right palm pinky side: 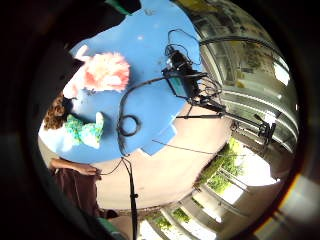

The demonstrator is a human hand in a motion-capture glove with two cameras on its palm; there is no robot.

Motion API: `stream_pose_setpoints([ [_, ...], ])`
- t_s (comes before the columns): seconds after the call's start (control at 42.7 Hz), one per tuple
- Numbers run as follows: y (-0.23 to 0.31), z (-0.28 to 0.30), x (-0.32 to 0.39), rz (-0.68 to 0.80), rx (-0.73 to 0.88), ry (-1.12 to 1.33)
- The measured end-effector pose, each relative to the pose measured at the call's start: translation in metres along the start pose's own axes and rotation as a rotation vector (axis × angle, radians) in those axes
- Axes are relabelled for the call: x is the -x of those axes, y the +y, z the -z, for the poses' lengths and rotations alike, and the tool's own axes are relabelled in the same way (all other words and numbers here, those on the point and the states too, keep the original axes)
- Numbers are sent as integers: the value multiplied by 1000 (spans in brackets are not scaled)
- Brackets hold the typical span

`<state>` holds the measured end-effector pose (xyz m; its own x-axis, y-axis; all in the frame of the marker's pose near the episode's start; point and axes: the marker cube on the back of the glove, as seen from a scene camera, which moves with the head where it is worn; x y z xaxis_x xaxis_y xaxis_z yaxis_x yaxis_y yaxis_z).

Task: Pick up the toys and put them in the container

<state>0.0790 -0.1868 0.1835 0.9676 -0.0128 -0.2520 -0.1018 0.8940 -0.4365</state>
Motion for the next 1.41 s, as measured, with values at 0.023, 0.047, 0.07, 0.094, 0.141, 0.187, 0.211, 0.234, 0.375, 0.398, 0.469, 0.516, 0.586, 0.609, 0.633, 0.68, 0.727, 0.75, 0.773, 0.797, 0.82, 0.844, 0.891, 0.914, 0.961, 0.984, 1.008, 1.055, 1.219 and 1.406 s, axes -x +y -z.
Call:
stream_pose_setpoints([
  [0.023, -10, -11, 2, 2, 26, -19],
  [0.047, -20, -22, 3, 8, 54, -33],
  [0.07, -28, -33, 3, 16, 82, -40],
  [0.094, -36, -44, 3, 25, 109, -43],
  [0.141, -51, -66, 0, 41, 159, -42],
  [0.187, -63, -86, 0, 49, 191, -45],
  [0.211, -69, -94, 0, 52, 194, -53],
  [0.234, -74, -101, 0, 56, 184, -65],
  [0.375, -89, -115, 2, 60, 1, -126],
  [0.398, -90, -116, 3, 59, -27, -132],
  [0.469, -93, -120, 5, 56, -109, -160],
  [0.516, -94, -122, 6, 57, -143, -179],
  [0.586, -94, -124, 7, 51, -177, -205],
  [0.609, -94, -125, 9, 46, -185, -215],
  [0.633, -94, -126, 10, 40, -191, -227],
  [0.68, -91, -126, 13, 28, -205, -256],
  [0.727, -87, -125, 15, 21, -218, -285],
  [0.75, -84, -124, 14, 21, -222, -295],
  [0.773, -81, -121, 14, 21, -224, -302],
  [0.797, -77, -118, 13, 21, -224, -307],
  [0.82, -74, -114, 13, 18, -226, -312],
  [0.844, -70, -108, 13, 13, -228, -317],
  [0.891, -61, -95, 13, 3, -236, -324],
  [0.914, -55, -87, 13, 0, -243, -324],
  [0.961, -42, -67, 13, -3, -263, -317],
  [0.984, -35, -57, 13, -3, -276, -311],
  [1.008, -28, -46, 13, -2, -288, -304],
  [1.055, -11, -22, 14, 0, -311, -288],
  [1.219, 44, 57, 21, -10, -380, -245],
  [1.406, 110, 157, 52, -12, -498, -80],
])
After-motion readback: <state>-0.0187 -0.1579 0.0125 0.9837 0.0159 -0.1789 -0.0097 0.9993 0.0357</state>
